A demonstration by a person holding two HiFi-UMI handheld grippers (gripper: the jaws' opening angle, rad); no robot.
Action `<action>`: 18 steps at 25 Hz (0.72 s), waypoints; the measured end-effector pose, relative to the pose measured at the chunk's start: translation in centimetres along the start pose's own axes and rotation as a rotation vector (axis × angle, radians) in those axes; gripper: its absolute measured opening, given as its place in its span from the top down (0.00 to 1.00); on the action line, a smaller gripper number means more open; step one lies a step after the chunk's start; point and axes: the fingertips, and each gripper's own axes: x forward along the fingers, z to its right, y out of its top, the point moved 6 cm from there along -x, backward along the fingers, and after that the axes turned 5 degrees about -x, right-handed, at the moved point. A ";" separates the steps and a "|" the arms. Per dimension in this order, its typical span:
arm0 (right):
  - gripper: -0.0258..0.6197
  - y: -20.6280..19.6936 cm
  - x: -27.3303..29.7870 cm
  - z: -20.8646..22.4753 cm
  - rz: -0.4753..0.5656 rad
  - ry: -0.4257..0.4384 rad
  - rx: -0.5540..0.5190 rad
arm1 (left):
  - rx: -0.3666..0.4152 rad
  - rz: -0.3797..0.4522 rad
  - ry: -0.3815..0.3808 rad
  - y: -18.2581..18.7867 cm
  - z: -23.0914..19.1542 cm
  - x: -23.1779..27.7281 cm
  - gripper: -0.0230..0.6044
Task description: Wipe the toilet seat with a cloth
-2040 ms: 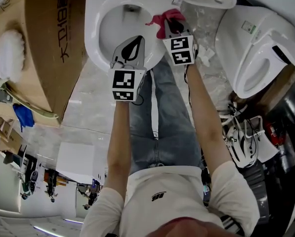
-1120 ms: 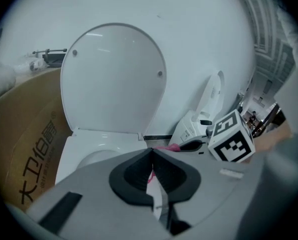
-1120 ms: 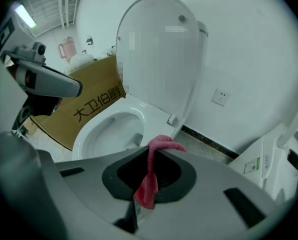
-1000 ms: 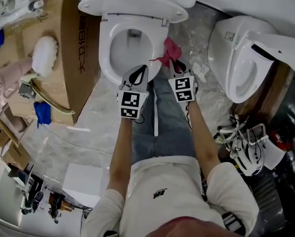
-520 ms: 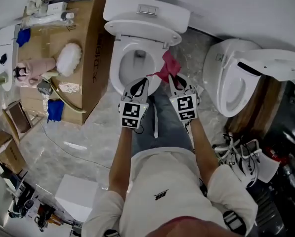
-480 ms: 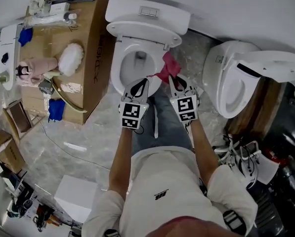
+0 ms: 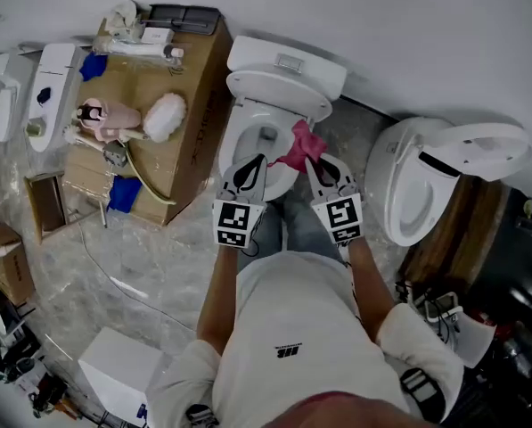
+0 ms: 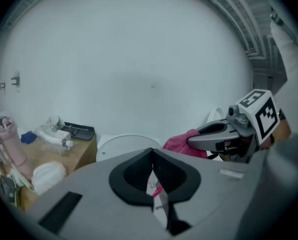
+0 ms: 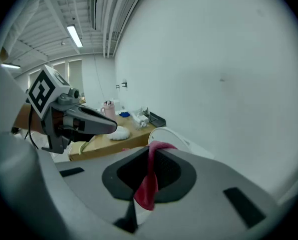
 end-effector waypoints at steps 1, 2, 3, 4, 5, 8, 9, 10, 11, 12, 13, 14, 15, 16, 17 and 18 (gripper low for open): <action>0.94 1.0 -0.7 -0.1 0.018 0.003 -0.004 | 0.011 0.014 0.004 0.9 0.2 -0.8 0.95; 0.94 2.1 -1.4 -0.3 0.035 0.006 -0.007 | 0.021 0.026 0.008 1.7 0.4 -1.7 0.95; 0.94 3.1 -2.0 -0.4 0.053 0.009 -0.012 | 0.030 0.039 0.011 2.6 0.6 -2.4 0.95; 0.94 4.1 -2.5 -0.5 0.069 0.013 -0.022 | 0.038 0.052 0.015 3.4 0.8 -3.1 0.95; 0.94 5.1 -3.0 -0.5 0.086 0.017 -0.033 | 0.045 0.067 0.019 4.2 0.9 -3.8 0.95; 0.94 7.5 -4.3 -0.9 0.131 0.035 -0.069 | 0.058 0.109 0.031 6.1 1.5 -5.5 0.95; 0.94 8.2 -4.6 -1.0 0.146 0.040 -0.080 | 0.061 0.122 0.035 6.6 1.6 -6.0 0.95; 0.94 8.9 -4.9 -1.1 0.160 0.045 -0.089 | 0.066 0.134 0.038 7.1 1.8 -6.5 0.95; 0.94 9.4 -5.2 -1.2 0.173 0.048 -0.097 | 0.071 0.144 0.042 7.5 1.9 -7.0 0.95; 0.94 9.8 -5.5 -1.3 0.183 0.051 -0.102 | 0.076 0.152 0.047 7.8 2.1 -7.4 0.95; 0.94 10.1 -5.7 -1.5 0.190 0.053 -0.105 | 0.080 0.158 0.051 8.0 2.3 -7.7 0.95; 0.94 10.2 -6.0 -1.6 0.195 0.055 -0.105 | 0.083 0.163 0.055 8.1 2.4 -8.0 0.95; 0.94 10.3 -6.3 -1.7 0.197 0.056 -0.106 | 0.085 0.168 0.058 8.2 2.6 -8.2 0.95; 0.94 10.4 -6.5 -1.7 0.198 0.057 -0.107 | 0.086 0.172 0.060 8.3 2.7 -8.4 0.95; 0.94 10.4 -6.6 -1.8 0.198 0.058 -0.107 | 0.086 0.175 0.062 8.4 2.7 -8.6 0.95; 0.94 10.5 -6.8 -2.0 0.199 0.059 -0.107 | 0.087 0.177 0.064 8.5 2.8 -8.8 0.95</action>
